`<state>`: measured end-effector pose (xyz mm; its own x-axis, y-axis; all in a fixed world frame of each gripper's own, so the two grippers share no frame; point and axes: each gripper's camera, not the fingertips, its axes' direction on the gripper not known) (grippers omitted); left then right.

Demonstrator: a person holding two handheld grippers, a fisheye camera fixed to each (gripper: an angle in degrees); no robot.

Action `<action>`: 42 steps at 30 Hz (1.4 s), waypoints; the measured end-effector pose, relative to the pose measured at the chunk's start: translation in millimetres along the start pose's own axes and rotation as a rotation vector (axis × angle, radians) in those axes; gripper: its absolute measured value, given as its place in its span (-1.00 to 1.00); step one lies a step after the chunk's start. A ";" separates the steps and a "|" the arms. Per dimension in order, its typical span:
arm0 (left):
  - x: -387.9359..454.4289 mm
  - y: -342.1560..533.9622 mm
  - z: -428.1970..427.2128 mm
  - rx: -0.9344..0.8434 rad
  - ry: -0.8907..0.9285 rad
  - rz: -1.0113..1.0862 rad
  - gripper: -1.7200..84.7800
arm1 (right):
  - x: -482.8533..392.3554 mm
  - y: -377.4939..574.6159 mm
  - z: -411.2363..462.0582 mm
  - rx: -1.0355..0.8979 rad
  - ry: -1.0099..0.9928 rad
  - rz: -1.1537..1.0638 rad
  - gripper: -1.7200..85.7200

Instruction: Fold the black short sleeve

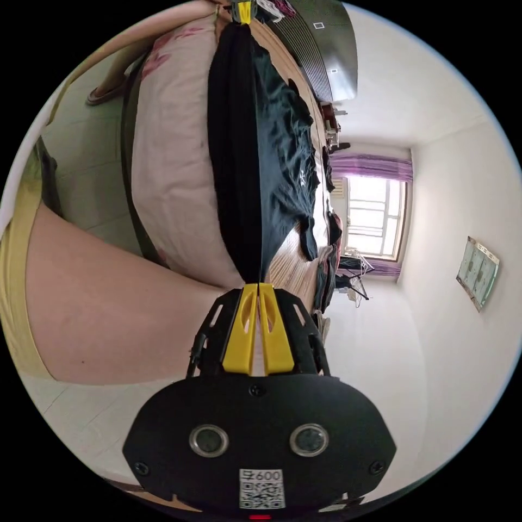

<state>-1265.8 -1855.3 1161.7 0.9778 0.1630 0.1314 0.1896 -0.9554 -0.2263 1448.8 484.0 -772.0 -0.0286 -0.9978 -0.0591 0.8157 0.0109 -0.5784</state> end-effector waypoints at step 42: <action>41.9 -29.8 -165.4 0.136 0.242 -0.226 -0.94 | 158.6 276.4 -98.0 0.218 -0.754 0.939 -0.81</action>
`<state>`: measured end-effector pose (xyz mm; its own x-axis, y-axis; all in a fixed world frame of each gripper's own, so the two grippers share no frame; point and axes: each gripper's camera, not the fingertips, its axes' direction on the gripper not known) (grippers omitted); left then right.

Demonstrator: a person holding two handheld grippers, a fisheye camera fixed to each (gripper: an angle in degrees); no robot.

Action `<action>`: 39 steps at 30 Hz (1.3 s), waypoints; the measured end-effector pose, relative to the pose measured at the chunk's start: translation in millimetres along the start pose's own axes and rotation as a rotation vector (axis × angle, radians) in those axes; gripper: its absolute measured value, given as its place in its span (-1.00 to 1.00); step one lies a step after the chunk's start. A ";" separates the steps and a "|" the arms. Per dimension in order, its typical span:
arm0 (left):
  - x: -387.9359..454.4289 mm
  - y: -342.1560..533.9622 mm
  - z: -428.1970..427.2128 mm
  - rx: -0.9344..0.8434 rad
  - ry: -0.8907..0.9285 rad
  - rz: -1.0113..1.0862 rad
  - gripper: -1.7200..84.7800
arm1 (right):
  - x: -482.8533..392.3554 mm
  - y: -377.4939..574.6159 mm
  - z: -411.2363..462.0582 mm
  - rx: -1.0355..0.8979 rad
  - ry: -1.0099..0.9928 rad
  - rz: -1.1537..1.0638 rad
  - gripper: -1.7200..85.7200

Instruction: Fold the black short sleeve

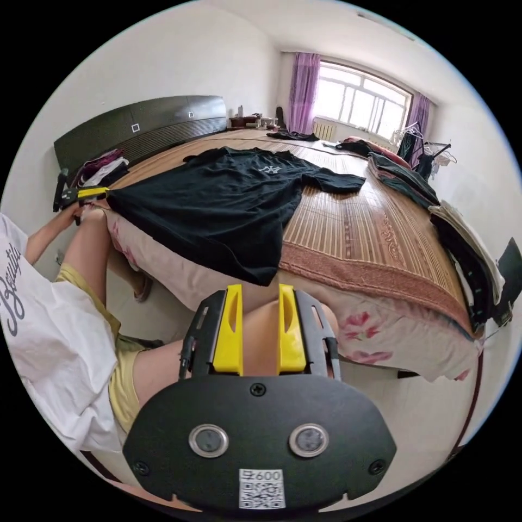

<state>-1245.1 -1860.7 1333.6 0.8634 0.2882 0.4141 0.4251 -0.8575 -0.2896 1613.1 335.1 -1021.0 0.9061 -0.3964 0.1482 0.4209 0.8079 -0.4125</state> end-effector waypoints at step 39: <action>-117.0 -201.6 -37.2 -0.138 0.056 -0.002 -0.92 | 88.3 -65.3 -159.5 0.170 -0.220 0.545 -0.98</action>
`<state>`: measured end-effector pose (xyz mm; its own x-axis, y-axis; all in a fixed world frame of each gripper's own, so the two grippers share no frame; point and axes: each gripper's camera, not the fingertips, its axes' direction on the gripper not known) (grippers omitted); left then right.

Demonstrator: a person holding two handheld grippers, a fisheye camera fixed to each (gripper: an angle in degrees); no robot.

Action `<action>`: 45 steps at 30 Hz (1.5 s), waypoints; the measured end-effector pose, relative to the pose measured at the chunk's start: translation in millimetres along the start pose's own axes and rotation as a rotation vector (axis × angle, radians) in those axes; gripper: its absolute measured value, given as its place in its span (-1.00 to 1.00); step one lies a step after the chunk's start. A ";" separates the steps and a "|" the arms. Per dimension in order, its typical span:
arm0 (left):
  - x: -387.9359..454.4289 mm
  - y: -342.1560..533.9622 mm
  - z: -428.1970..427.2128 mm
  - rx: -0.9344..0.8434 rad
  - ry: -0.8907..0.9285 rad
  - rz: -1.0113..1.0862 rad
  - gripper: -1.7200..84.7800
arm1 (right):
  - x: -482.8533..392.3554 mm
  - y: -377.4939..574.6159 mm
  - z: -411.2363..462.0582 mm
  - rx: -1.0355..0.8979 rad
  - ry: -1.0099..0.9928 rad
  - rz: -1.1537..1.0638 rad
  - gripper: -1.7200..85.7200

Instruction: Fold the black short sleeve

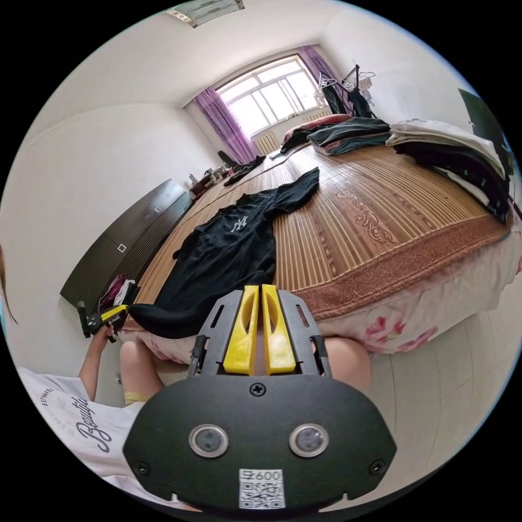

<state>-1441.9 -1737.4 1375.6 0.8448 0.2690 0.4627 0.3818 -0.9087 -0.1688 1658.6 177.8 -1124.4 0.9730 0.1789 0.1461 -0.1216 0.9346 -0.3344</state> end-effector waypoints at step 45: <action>-238.9 24.8 43.6 0.131 0.494 -0.718 -0.94 | 7.9 22.2 -2.5 -0.007 -0.092 0.149 -0.98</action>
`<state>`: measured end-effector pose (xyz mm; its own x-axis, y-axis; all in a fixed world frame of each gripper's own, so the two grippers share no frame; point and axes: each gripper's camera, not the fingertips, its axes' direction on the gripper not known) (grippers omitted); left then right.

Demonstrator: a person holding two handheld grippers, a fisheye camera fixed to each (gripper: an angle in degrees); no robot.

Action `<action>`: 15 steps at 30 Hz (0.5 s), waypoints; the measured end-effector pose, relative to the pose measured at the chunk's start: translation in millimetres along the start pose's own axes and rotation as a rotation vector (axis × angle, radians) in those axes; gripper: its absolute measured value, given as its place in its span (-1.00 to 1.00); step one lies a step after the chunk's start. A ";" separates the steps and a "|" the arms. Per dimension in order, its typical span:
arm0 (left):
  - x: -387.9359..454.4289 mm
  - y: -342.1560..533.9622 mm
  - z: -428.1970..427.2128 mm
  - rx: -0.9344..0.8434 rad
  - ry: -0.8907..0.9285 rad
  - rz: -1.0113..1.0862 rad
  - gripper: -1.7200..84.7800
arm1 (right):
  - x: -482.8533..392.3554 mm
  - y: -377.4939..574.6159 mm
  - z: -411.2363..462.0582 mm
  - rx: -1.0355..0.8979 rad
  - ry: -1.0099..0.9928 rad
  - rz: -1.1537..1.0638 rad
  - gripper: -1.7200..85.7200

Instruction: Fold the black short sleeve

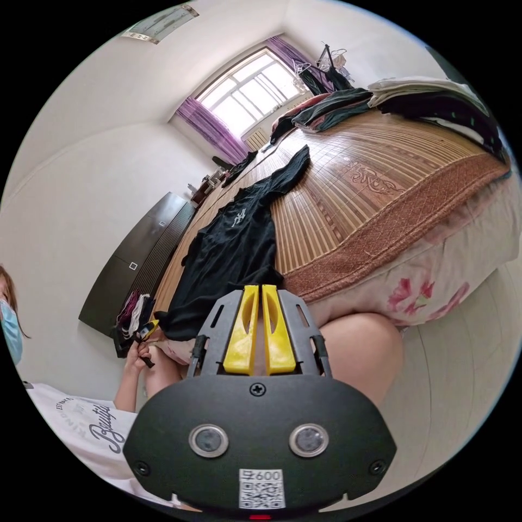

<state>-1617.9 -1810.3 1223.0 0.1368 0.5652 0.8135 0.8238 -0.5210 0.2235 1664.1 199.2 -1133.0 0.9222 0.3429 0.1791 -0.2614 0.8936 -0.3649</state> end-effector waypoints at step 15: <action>-10.6 94.4 7.0 -0.087 -0.167 -0.083 -0.91 | -4.9 9.5 3.6 -0.005 0.027 0.012 -0.98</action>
<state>-1537.7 -1861.0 1231.7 0.1661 0.7031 0.6914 0.7861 -0.5177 0.3377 1656.0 207.0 -1134.1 0.9265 0.3452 0.1500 -0.2706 0.8880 -0.3718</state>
